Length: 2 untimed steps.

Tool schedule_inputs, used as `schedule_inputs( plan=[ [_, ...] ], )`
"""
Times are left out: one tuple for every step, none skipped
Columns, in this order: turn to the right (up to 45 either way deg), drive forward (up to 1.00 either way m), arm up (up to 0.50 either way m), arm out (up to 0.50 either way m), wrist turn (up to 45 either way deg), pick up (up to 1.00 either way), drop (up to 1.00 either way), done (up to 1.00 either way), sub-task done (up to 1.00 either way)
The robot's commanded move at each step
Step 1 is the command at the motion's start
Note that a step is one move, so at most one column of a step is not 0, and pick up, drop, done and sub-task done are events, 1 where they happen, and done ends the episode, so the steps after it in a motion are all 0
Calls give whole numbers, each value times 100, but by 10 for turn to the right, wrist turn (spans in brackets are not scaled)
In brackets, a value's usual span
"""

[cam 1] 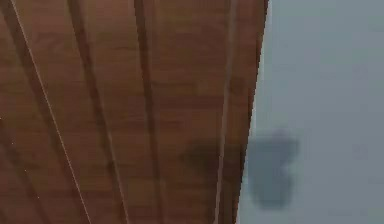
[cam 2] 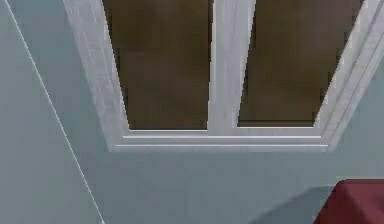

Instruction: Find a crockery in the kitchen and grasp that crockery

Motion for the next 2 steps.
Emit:
schedule_inputs(
  plan=[
    [-450,0,0,0,0,0,0,0,0],
    [-450,0,0,0,0,0,0,0,0]
  ],
)
